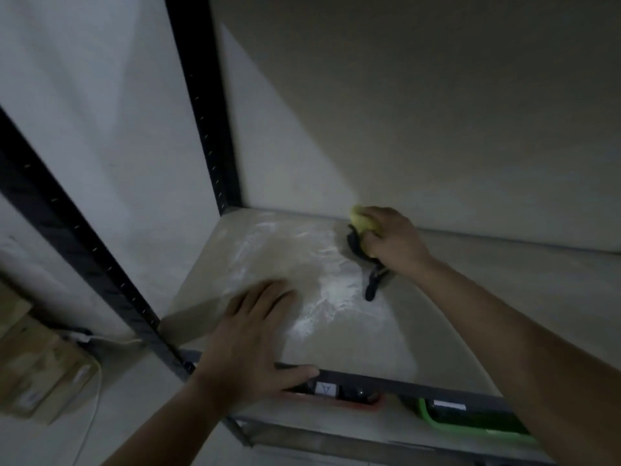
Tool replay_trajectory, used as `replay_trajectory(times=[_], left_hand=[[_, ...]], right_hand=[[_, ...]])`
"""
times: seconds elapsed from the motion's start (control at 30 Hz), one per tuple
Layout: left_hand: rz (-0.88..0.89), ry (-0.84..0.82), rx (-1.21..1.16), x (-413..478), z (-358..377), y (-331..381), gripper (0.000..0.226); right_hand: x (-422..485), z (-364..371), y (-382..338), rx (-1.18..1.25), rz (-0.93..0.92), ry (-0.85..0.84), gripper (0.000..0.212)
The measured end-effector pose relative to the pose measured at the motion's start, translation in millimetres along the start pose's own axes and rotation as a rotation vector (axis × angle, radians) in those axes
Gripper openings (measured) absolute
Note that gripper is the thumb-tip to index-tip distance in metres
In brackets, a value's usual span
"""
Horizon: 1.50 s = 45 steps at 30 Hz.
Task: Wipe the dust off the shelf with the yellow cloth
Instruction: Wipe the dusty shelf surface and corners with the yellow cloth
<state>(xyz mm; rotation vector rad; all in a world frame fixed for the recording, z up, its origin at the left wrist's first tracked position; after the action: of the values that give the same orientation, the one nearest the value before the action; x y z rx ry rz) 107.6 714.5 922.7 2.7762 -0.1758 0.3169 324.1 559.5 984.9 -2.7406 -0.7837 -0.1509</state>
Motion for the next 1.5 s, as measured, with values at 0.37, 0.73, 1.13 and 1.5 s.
replay_trajectory(times=[0.37, 0.73, 1.13, 1.5], left_hand=[[-0.101, 0.325, -0.100, -100.0, -10.0, -34.6, 0.050], [-0.337, 0.752, -0.139, -112.2, -83.5, -65.8, 0.055], [-0.434, 0.781, -0.918, -58.8, -114.2, -103.3, 0.019], [-0.377, 0.794, -0.965, -47.9, -109.3, -103.8, 0.041]], right_hand=[[-114.0, 6.3, 81.5, -0.214, 0.431, -0.074, 0.053], [-95.3, 52.6, -103.6, 0.034, 0.075, -0.059, 0.045], [-112.0, 18.2, 8.4, -0.199, 0.350, -0.025, 0.045], [-76.1, 77.5, -170.8, 0.020, -0.004, -0.052, 0.045]])
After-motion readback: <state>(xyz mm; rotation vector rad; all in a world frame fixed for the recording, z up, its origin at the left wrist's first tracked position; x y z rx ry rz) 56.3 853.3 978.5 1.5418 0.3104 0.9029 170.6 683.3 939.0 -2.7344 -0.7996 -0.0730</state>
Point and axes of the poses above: each hand's wrist, its own x-axis towards the middle knuckle, its own z-axis out of the palm, y = z × x, the point moved 7 cm from there along x, towards the middle knuckle, and after that the axes turned 10 degrees about -x, right-handed, at the moved point
